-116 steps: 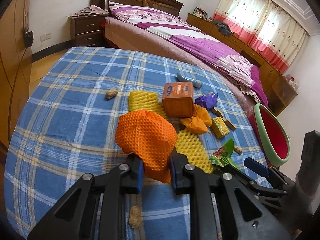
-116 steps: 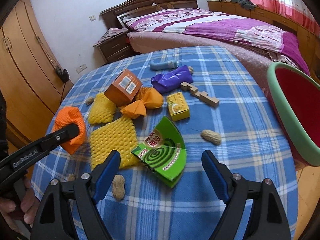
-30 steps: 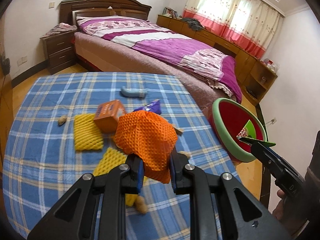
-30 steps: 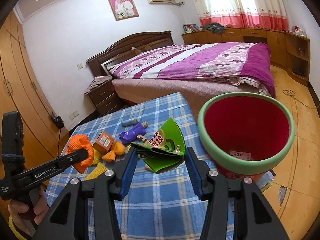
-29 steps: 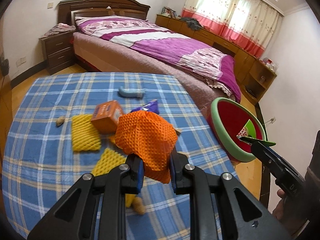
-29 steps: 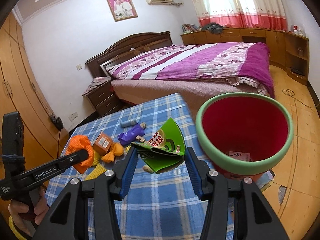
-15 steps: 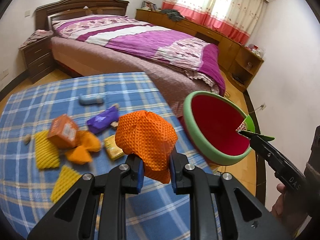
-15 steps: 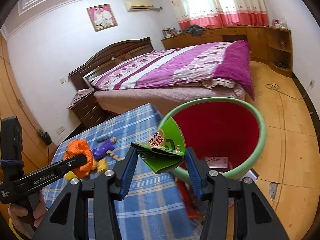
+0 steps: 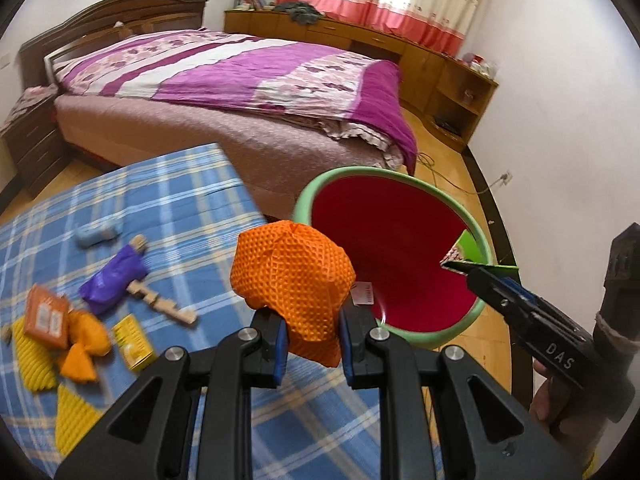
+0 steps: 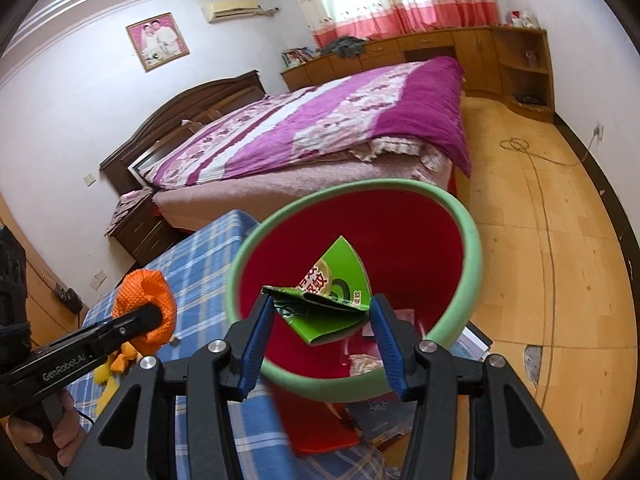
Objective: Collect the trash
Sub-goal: 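Carry the orange net with the left gripper while the right gripper carries the green box over the bin, then open both grippers to drop the orange net and green box into the bin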
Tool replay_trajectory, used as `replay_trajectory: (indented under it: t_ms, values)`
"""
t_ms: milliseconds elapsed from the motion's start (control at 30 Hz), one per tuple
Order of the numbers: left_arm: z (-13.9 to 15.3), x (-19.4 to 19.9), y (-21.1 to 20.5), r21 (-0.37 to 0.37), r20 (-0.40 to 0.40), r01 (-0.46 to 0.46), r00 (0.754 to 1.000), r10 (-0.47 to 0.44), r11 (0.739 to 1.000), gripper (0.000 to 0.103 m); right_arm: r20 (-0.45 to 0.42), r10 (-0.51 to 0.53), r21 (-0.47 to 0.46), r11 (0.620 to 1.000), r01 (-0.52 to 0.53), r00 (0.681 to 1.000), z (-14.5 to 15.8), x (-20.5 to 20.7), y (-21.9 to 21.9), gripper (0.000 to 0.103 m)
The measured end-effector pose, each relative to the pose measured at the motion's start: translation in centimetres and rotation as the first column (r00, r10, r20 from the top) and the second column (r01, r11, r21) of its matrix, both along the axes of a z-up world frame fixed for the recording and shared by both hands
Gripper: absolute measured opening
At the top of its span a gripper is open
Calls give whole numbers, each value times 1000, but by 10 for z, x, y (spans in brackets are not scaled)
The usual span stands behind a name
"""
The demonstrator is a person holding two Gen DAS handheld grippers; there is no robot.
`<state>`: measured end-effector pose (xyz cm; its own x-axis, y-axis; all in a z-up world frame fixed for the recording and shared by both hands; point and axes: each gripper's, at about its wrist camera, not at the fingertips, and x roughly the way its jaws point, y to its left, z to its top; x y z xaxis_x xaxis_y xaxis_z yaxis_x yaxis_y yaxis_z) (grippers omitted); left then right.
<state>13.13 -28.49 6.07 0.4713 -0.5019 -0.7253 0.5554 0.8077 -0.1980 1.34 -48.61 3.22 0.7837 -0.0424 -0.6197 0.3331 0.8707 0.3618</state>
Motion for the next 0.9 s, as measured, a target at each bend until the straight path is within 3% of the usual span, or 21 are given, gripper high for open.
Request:
replay_trajectory:
  t_ms: [300, 733, 800, 900]
  values:
    - [-14, 6, -29, 0, -17, 44, 999, -44, 999, 20, -29, -52, 19, 998, 53, 998, -15, -1, -31, 55]
    - [-22, 12, -64, 5, -30, 96, 995, -96, 995, 20, -3, -77, 38, 996, 77, 997, -9, -13, -51, 55]
    - [-23, 12, -70, 10, -35, 115, 993, -114, 993, 24, -5, -81, 38, 996, 82, 997, -9, -15, -54, 56]
    - [-24, 10, -76, 19, -27, 120, 992, -120, 993, 39, -12, -88, 43, 995, 88, 996, -8, -17, -58, 57]
